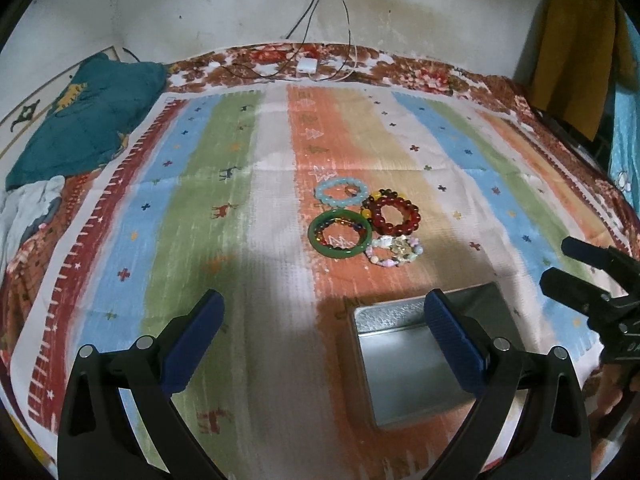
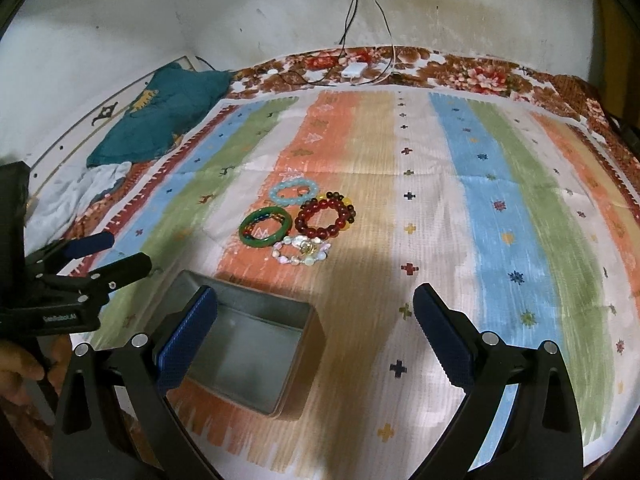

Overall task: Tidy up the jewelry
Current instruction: 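Move both tools toward the cluster of bracelets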

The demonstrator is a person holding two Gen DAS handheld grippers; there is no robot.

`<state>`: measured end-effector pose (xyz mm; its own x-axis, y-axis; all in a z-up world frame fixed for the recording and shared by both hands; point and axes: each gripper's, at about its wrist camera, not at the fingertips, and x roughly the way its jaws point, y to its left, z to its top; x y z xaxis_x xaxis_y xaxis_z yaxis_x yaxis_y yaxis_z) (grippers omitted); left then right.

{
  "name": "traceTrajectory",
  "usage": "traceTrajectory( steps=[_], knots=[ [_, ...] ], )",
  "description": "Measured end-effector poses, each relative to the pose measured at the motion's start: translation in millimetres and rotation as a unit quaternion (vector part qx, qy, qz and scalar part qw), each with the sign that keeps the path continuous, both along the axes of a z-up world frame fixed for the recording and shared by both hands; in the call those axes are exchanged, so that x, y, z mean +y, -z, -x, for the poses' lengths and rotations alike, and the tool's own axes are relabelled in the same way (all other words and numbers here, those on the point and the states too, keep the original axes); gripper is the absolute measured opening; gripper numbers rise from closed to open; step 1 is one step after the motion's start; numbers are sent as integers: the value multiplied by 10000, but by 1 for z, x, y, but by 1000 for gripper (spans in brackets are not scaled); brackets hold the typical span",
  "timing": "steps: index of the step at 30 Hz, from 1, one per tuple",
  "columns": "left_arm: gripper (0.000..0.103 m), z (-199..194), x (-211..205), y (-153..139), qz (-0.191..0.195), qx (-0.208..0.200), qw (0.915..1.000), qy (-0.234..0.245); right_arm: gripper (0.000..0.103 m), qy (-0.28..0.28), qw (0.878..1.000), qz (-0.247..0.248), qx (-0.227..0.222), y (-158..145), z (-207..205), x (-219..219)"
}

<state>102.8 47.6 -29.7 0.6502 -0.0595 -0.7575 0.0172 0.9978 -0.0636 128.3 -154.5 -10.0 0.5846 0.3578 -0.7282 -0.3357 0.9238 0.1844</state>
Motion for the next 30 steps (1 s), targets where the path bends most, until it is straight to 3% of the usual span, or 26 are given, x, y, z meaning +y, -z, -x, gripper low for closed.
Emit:
traceTrajectory(
  steps=[12, 30],
  knots=[
    [97, -30, 7, 16, -49, 261, 9996, -80, 99, 37, 9996, 58, 257, 8, -37, 2],
    [97, -75, 28, 38, 203, 576, 9978, -258, 99, 38, 9986, 294, 438, 20, -81, 12]
  ],
)
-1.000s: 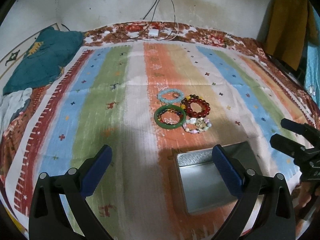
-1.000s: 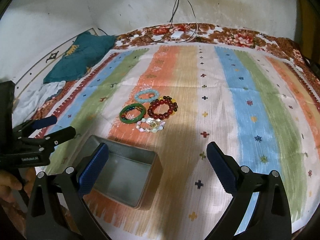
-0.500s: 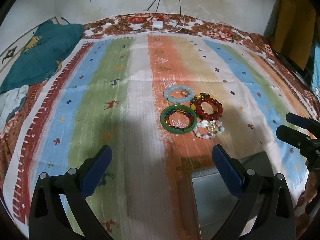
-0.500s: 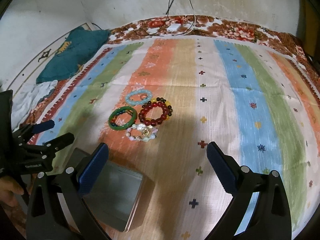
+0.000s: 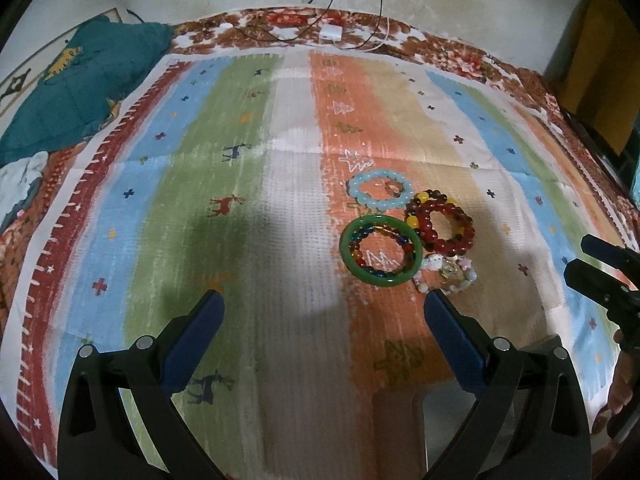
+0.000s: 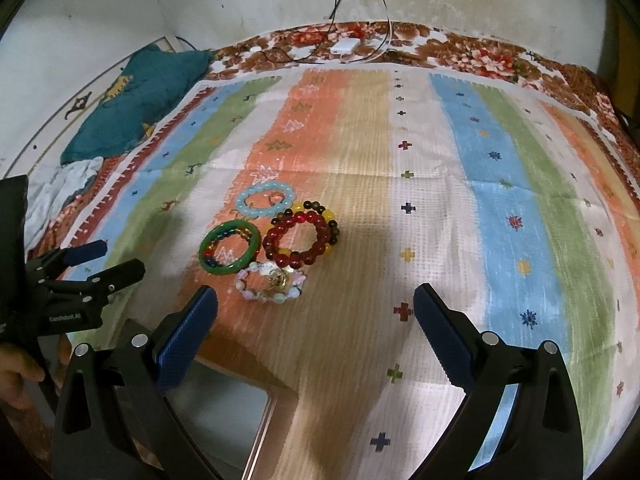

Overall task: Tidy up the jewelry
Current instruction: 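Move both tools toward the cluster of bracelets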

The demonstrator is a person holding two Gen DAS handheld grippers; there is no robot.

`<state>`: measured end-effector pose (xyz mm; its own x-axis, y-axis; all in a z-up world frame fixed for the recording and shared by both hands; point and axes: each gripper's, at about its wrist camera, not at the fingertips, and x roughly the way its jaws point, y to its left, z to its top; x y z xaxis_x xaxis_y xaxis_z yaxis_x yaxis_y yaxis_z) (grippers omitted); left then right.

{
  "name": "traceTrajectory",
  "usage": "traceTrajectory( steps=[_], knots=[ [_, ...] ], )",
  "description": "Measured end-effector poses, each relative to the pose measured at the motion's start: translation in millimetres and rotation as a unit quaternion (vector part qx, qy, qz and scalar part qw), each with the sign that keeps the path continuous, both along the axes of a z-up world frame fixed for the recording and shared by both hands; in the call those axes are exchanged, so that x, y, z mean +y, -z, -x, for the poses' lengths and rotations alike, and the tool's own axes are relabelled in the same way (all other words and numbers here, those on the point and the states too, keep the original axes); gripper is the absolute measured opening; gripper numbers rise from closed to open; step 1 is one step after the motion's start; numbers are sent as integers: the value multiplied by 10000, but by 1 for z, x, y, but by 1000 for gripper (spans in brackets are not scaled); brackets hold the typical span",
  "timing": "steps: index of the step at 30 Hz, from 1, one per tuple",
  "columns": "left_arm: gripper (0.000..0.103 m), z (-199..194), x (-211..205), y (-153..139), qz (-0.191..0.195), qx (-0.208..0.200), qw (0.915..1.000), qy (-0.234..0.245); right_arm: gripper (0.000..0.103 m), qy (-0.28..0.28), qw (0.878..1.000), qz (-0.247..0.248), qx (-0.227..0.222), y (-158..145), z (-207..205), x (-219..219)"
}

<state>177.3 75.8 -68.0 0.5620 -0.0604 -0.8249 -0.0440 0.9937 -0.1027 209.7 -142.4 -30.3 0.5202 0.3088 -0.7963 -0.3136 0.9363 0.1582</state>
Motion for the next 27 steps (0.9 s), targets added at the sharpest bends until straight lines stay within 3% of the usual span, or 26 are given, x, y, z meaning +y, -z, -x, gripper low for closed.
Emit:
traceTrajectory(
  steps=[27],
  knots=[
    [97, -52, 18, 41, 30, 515, 9986, -144, 99, 77, 9991, 206, 371, 38, -58, 14]
  ],
)
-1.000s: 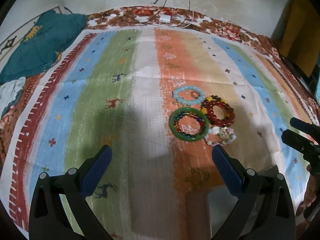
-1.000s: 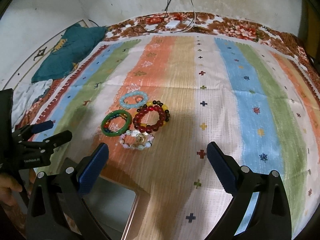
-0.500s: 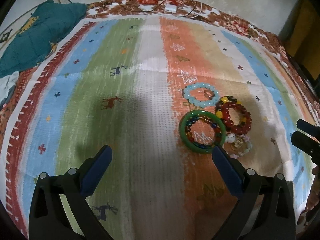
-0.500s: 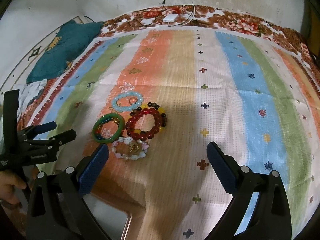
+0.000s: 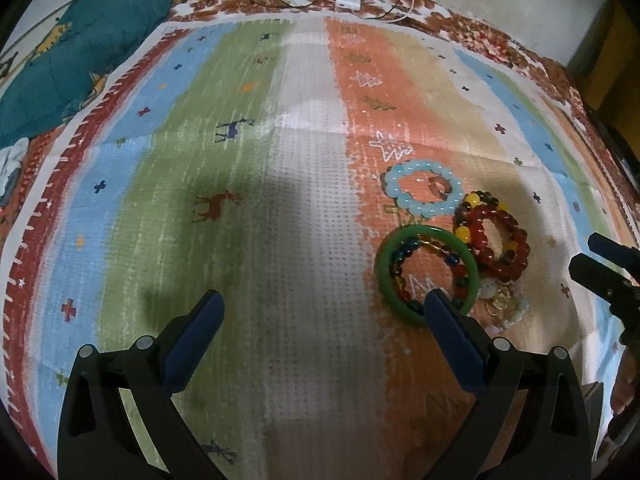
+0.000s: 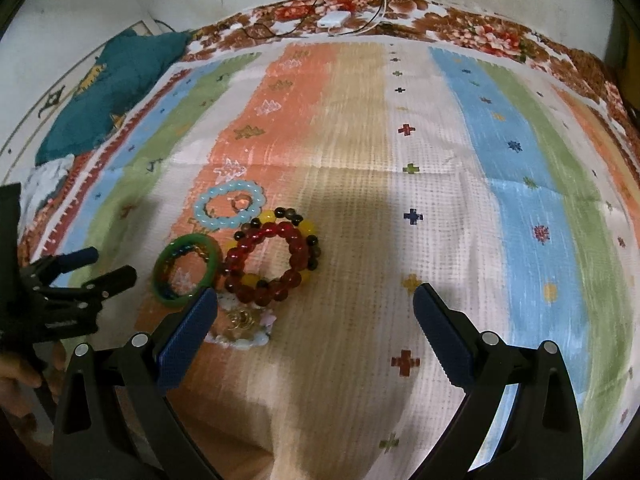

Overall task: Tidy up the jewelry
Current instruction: 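Move both tools toward the cluster of bracelets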

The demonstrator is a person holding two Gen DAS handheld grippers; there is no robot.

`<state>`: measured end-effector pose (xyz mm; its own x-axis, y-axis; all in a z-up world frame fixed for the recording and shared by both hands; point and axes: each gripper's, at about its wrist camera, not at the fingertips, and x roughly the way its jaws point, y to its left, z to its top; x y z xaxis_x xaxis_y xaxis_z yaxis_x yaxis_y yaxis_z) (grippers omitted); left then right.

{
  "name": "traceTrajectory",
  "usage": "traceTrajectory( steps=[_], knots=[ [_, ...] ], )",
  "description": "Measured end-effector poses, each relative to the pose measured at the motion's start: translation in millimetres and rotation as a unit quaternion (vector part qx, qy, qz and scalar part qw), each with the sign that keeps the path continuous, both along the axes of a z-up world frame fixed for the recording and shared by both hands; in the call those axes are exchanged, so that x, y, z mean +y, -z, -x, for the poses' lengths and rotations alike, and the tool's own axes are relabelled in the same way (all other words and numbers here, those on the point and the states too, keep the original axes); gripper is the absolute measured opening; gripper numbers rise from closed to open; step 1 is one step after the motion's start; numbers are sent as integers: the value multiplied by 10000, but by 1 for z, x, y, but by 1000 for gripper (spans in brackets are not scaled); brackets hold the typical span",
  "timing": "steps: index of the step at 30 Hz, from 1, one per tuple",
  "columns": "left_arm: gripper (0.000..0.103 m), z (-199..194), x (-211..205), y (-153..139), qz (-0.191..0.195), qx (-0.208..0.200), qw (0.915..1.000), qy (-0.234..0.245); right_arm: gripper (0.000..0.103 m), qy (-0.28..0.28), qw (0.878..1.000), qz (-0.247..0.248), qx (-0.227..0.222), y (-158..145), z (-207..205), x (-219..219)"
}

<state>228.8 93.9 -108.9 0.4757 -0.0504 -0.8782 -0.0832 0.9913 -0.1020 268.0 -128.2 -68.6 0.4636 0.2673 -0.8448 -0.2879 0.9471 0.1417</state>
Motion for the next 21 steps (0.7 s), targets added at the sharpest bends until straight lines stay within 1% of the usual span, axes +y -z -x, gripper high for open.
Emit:
traceTrajectory(
  steps=[2, 7, 14, 17, 20, 21],
  knots=[
    [97, -3, 3, 3, -37, 62, 10000, -56, 99, 3, 10000, 11, 65, 4, -4, 1],
    [97, -10, 7, 9, 43, 143, 9999, -63, 99, 31, 9998, 41, 204, 14, -12, 4],
    [97, -19, 1, 16, 36, 236, 9997, 83, 99, 71, 9990, -37, 429, 25, -22, 5],
    [97, -23, -2, 20, -76, 291, 9995, 88, 92, 69, 9987, -25, 500, 30, -26, 6],
    [97, -25, -1, 21, -101, 292, 9995, 66, 80, 63, 9983, -43, 586, 34, -28, 7],
    [97, -26, 0, 21, -90, 293, 9995, 49, 78, 64, 9981, -50, 616, 35, -29, 8]
  ],
)
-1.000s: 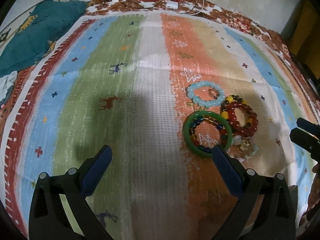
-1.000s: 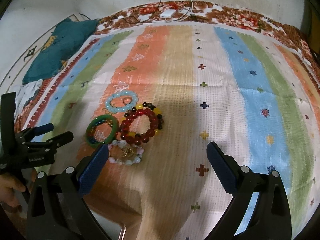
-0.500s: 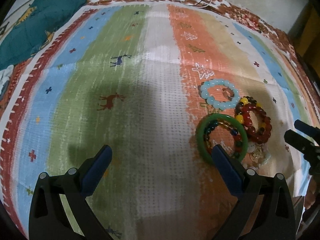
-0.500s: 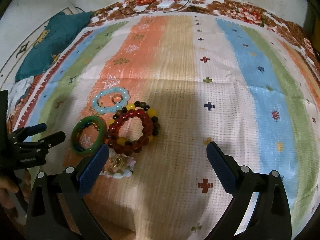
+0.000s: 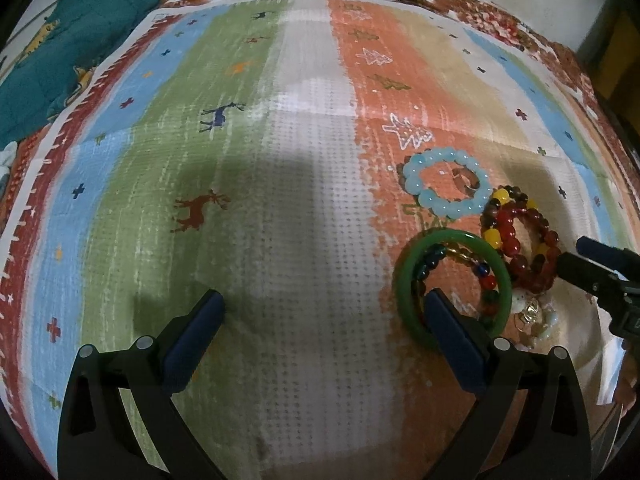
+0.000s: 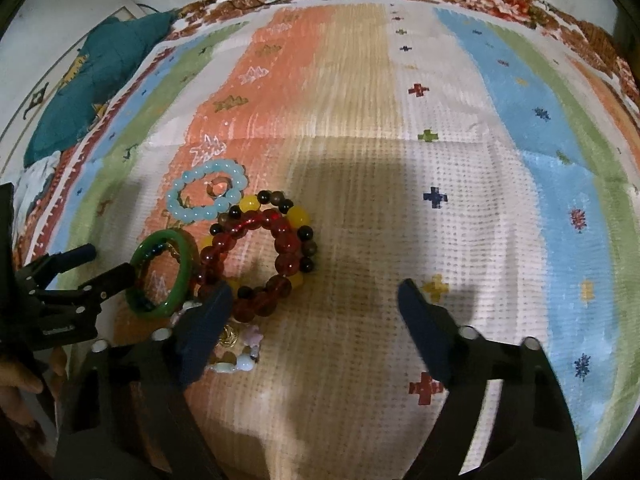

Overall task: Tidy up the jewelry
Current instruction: 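Move both tools toward the cluster of bracelets, then grasp the red bead bracelet with the right tool while the left tool grasps the green jade bangle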

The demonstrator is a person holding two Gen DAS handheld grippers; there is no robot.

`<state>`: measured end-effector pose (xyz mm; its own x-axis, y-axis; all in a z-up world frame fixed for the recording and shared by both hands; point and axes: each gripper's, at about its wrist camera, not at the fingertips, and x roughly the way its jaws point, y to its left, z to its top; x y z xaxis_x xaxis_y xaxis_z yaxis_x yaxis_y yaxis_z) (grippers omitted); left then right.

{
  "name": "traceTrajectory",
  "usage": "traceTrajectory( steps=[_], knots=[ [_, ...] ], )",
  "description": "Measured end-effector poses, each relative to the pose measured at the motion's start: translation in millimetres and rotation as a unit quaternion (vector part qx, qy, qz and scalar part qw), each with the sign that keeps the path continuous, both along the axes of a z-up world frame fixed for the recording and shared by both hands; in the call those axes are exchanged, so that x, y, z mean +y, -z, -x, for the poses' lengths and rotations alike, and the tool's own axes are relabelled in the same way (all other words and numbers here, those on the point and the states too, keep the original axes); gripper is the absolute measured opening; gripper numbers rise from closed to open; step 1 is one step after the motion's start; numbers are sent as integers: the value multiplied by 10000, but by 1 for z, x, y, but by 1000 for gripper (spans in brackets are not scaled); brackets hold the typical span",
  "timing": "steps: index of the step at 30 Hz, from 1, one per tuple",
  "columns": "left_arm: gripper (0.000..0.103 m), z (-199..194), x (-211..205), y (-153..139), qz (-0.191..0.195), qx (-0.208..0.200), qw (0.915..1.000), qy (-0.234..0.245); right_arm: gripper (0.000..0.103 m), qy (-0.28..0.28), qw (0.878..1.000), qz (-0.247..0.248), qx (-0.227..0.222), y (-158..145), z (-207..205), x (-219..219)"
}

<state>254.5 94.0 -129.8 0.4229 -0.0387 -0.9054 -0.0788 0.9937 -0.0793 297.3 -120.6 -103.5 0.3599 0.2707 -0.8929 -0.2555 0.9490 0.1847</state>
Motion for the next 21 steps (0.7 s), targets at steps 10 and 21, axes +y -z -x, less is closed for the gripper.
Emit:
traceTrajectory(
  steps=[10, 21],
  knots=[
    [98, -1, 1, 2, -73, 8, 10000, -9, 56, -9, 9997, -90, 227, 9, -7, 2],
    [81, 1, -8, 2, -195, 118, 9996, 186, 18, -51, 9989, -243, 409, 13, -9, 4]
  ],
)
